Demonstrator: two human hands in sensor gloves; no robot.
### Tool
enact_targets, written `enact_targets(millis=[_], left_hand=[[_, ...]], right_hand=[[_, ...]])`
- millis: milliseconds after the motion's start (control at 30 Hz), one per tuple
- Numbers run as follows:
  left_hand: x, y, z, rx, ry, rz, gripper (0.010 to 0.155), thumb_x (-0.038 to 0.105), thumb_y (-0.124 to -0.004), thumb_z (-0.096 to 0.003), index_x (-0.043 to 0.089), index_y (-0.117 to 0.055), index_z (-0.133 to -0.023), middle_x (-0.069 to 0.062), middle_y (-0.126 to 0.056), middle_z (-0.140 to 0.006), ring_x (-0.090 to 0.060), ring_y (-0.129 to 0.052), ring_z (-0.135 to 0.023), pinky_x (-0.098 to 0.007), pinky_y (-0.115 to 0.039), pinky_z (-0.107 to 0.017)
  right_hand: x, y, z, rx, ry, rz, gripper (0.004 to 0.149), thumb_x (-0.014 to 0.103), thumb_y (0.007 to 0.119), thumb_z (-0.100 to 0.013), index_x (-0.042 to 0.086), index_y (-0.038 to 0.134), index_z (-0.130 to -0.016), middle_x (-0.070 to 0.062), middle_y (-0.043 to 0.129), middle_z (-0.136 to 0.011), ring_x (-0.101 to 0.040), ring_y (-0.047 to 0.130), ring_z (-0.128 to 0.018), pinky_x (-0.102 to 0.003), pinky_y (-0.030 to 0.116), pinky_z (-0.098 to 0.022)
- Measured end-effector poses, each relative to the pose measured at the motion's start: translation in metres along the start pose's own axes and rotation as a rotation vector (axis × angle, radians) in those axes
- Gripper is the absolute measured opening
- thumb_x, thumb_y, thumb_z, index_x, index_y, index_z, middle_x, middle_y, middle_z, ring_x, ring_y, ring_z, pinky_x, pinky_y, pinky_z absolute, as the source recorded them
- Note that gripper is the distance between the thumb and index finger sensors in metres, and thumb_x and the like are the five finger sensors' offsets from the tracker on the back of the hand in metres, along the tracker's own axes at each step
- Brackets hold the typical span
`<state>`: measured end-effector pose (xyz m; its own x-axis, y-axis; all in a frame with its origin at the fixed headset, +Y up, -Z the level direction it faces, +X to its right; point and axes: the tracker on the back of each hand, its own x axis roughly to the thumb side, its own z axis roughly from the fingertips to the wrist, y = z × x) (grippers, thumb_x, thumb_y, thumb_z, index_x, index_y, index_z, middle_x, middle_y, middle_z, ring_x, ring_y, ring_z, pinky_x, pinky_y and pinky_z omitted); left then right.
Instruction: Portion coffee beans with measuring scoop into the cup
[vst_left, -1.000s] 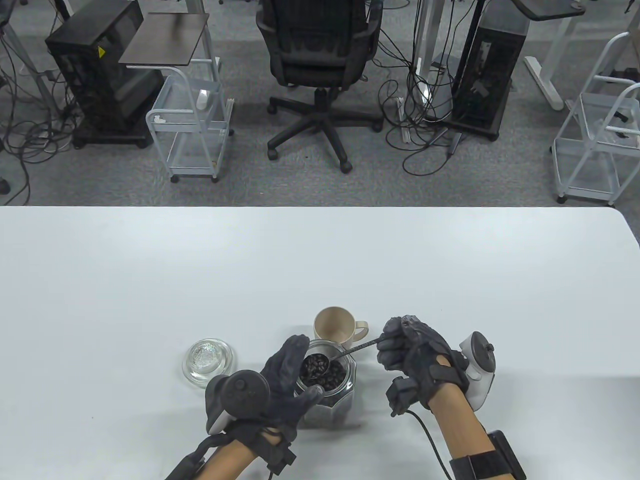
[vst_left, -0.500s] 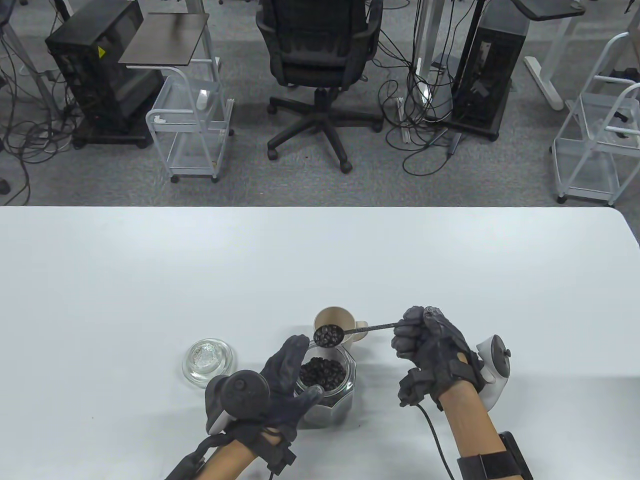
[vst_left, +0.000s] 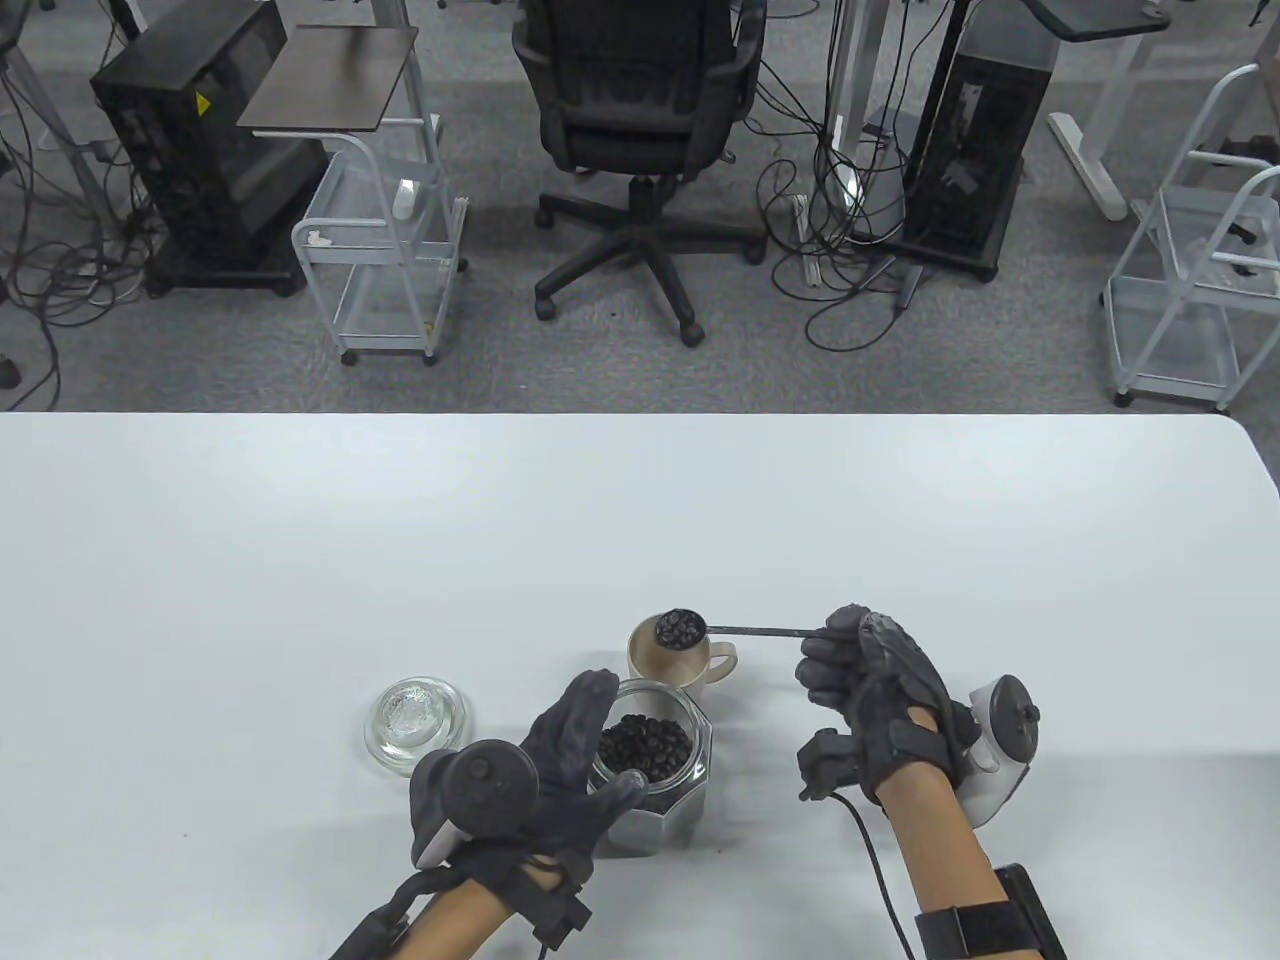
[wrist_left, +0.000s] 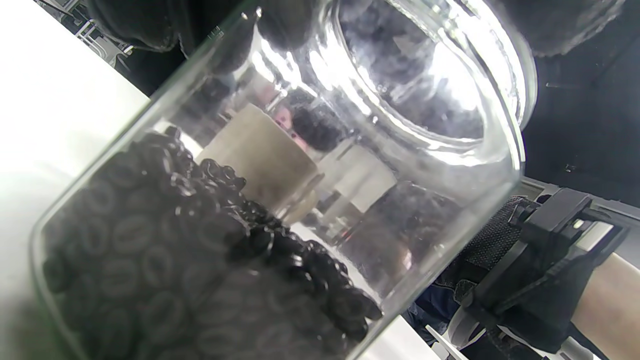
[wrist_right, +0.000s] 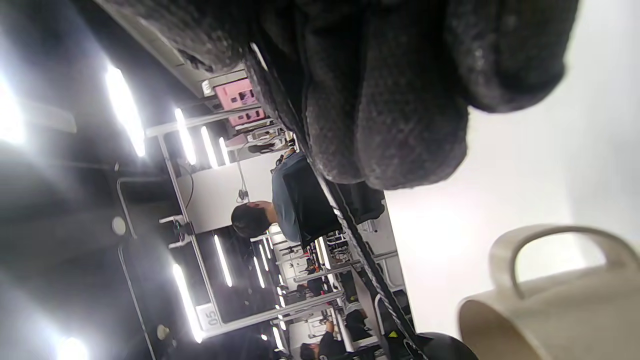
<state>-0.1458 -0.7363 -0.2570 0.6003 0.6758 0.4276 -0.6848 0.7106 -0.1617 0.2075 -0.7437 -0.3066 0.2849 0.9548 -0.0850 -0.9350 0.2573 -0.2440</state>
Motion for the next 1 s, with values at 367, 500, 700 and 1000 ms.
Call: enact_targets(millis=[367, 500, 700, 1000], left_hand=[[-0.001, 0.0, 0.0, -0.002, 0.002, 0.001, 0.095, 0.073, -0.06, -0.042, 0.017, -0.029, -0.112, -0.014, -0.038, -0.119, -0.054, -0.057, -0.105, -0.069, -0.053, -0.069], [-0.001, 0.0, 0.0, -0.001, 0.003, 0.004, 0.095, 0.073, -0.06, -0.0421, 0.018, -0.029, -0.112, -0.014, -0.038, -0.119, -0.054, -0.057, -0.105, -0.069, -0.053, -0.069], [-0.001, 0.0, 0.0, -0.011, 0.008, 0.001, 0.094, 0.073, -0.059, -0.0423, 0.018, -0.028, -0.112, -0.014, -0.037, -0.119, -0.054, -0.057, -0.105, -0.068, -0.053, -0.07], [-0.002, 0.0, 0.0, -0.005, 0.008, 0.008, 0.094, 0.073, -0.06, -0.0422, 0.018, -0.029, -0.112, -0.015, -0.037, -0.119, -0.054, -0.057, -0.105, -0.068, -0.053, -0.069]], right_hand=[[0.031, 0.048, 0.019, 0.237, -0.608, 0.596, 0.043, 0.037, 0.074, -0.052, 0.013, 0.081, -0.087, -0.023, 0.091, -0.075, -0.046, 0.1, -0.053, -0.057, 0.077, -0.041], [0.035, 0.065, 0.032, 0.344, -0.817, 0.813, 0.043, 0.036, 0.074, -0.052, 0.014, 0.081, -0.088, -0.022, 0.09, -0.077, -0.047, 0.099, -0.056, -0.059, 0.076, -0.043], [0.038, 0.066, 0.036, 0.294, -0.848, 0.768, 0.043, 0.036, 0.075, -0.051, 0.012, 0.082, -0.086, -0.023, 0.091, -0.075, -0.047, 0.1, -0.053, -0.059, 0.076, -0.042], [0.048, 0.032, 0.035, -0.034, -0.678, 0.288, 0.042, 0.038, 0.074, -0.051, 0.009, 0.085, -0.08, -0.022, 0.096, -0.064, -0.043, 0.103, -0.042, -0.055, 0.08, -0.036]])
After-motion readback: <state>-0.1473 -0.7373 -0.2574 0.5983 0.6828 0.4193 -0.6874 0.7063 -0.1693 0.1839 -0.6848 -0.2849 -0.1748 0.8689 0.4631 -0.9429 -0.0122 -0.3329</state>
